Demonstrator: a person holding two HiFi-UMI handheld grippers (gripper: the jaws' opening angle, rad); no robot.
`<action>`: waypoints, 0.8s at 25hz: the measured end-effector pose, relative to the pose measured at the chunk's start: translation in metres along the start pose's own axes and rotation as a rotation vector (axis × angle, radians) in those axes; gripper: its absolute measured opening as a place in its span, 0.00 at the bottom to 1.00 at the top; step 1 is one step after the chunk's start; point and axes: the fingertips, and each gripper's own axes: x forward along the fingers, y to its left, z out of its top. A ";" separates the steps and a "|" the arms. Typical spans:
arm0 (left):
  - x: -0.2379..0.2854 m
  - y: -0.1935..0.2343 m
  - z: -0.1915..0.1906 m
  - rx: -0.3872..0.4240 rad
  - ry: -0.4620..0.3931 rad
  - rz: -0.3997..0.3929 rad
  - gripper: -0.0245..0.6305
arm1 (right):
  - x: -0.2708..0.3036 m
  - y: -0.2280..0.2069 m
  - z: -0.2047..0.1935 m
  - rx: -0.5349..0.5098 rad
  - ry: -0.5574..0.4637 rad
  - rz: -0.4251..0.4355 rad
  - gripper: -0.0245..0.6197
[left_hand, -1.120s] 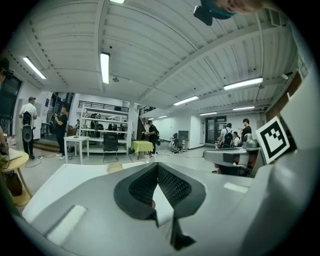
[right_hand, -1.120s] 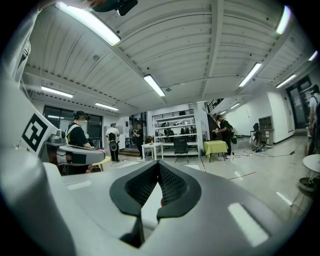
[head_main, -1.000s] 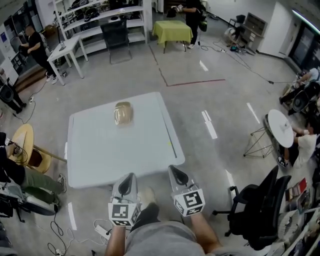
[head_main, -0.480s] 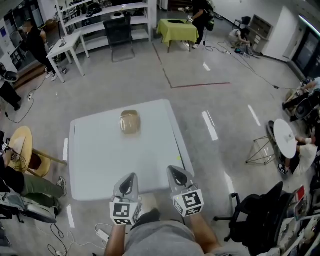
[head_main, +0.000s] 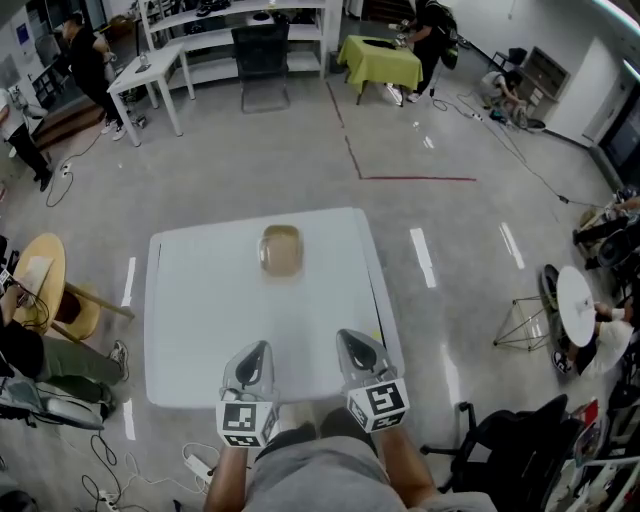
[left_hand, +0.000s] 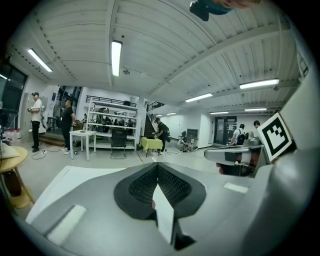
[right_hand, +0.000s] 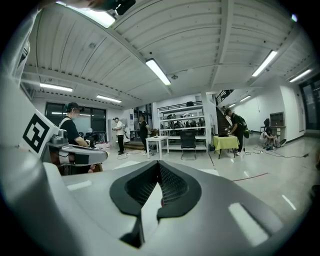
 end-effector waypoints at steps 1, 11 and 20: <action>0.002 0.004 -0.001 -0.005 0.001 0.004 0.05 | 0.005 0.000 0.000 0.001 0.004 0.005 0.05; 0.034 0.047 -0.027 -0.053 0.045 0.091 0.06 | 0.072 -0.004 -0.013 -0.005 0.064 0.090 0.05; 0.080 0.069 -0.038 -0.110 0.095 0.154 0.06 | 0.131 -0.026 -0.025 -0.011 0.141 0.170 0.05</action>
